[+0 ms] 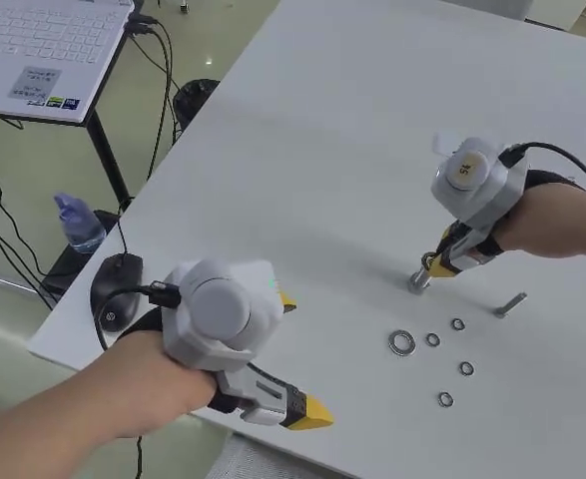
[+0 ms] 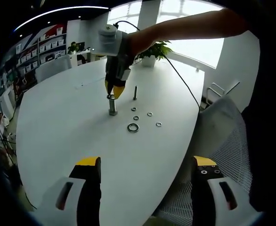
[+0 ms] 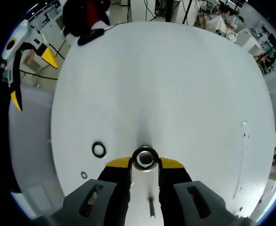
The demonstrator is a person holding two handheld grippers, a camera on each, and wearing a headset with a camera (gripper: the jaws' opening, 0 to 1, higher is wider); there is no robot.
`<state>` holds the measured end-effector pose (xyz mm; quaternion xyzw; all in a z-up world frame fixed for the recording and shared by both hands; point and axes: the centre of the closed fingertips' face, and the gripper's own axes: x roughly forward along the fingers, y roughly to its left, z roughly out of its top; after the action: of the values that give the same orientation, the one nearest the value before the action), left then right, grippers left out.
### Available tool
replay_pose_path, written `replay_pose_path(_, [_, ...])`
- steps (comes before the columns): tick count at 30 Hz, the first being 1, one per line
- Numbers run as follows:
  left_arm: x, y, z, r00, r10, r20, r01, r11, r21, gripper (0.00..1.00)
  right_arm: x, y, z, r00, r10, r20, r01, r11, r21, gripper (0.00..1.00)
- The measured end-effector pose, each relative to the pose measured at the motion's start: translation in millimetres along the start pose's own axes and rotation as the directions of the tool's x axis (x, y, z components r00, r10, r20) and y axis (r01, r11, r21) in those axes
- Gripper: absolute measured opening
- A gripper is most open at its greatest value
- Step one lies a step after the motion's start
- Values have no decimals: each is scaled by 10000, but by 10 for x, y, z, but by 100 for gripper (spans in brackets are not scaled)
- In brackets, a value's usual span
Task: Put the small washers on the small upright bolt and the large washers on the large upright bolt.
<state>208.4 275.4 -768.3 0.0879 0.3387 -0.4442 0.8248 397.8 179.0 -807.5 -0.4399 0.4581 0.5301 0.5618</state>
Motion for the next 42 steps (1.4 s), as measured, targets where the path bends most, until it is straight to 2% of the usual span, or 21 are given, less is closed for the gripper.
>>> replay_pose_path(13, [-19, -5, -44, 9999, -74, -71, 74, 10000, -5, 77, 159, -15, -35, 9994, -175, -294, 167, 9995, -262, 22])
replay_pose_path(21, [-33, 6, -108, 9998, -27, -175, 26, 10000, -48, 76, 305, 14, -68, 9998, -76, -165, 75, 10000, -62, 22])
replay_pose_path(28, [-60, 19, -59, 10000, 16, 44, -16, 10000, -58, 75, 366, 14, -64, 9998, -141, -157, 142, 9998, 99, 22])
replay_pose_path(42, [-14, 17, -37, 9999, 138, 85, -138, 9999, -84, 81, 483, 10, -78, 9995, -143, -296, 146, 9998, 112, 22])
